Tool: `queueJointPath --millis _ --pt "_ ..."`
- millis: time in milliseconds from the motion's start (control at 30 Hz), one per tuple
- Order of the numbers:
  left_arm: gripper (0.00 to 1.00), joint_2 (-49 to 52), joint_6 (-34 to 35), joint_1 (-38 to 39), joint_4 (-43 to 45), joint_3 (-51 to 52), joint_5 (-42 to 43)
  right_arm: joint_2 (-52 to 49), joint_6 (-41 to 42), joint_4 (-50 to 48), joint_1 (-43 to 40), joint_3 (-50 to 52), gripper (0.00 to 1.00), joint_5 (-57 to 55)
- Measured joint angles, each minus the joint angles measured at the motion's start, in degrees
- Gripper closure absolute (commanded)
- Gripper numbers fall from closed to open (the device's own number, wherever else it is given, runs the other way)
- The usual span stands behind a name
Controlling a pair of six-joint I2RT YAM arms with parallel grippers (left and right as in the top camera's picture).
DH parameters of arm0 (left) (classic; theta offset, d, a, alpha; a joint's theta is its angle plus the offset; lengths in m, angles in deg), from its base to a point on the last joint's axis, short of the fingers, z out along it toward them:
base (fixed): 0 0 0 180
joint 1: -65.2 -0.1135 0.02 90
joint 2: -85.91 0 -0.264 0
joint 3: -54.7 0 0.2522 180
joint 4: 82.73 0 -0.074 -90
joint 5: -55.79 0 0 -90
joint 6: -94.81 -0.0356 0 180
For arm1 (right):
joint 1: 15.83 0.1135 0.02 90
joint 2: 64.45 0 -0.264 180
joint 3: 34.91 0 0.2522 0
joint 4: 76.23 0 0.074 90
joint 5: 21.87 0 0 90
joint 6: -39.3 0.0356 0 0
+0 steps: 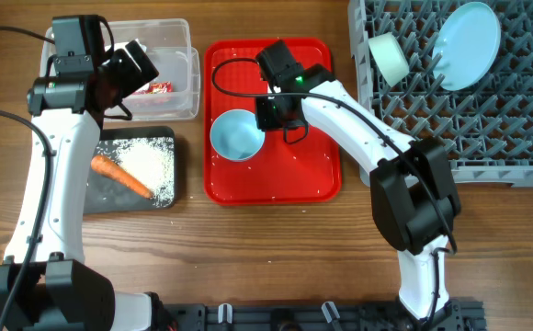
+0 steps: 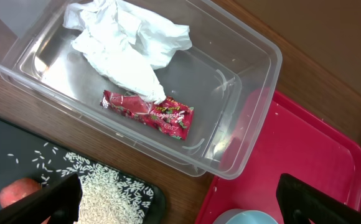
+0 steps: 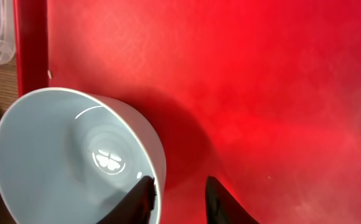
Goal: Sort waste into correct bins and load items into the dishwasher rack
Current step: 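Grasp the white bowl on the red tray with the right gripper, then lift the white bowl and place it upright in the rack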
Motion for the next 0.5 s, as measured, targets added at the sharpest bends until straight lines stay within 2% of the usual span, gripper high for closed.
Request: queueJointPath --millis 167,300,400,433,500 --pt "0.0 0.0 0.0 0.0 0.0 0.0 0.02 -1.51 0.0 -1.27 0.07 0.02 0.65 2.45" --pt "0.0 0.0 0.0 0.0 0.0 0.0 0.02 -3.26 0.09 -1.33 0.07 0.09 0.73 3.61" --pt "0.0 0.0 0.0 0.0 0.0 0.0 0.02 -3.3 0.2 -1.36 0.07 0.15 0.76 3.82" --pt "0.0 0.0 0.0 0.0 0.0 0.0 0.0 -3.3 0.2 -1.36 0.07 0.15 0.93 3.85" --pt "0.0 0.0 0.0 0.0 0.0 0.0 0.02 -3.3 0.24 -1.44 0.07 0.15 0.96 4.07"
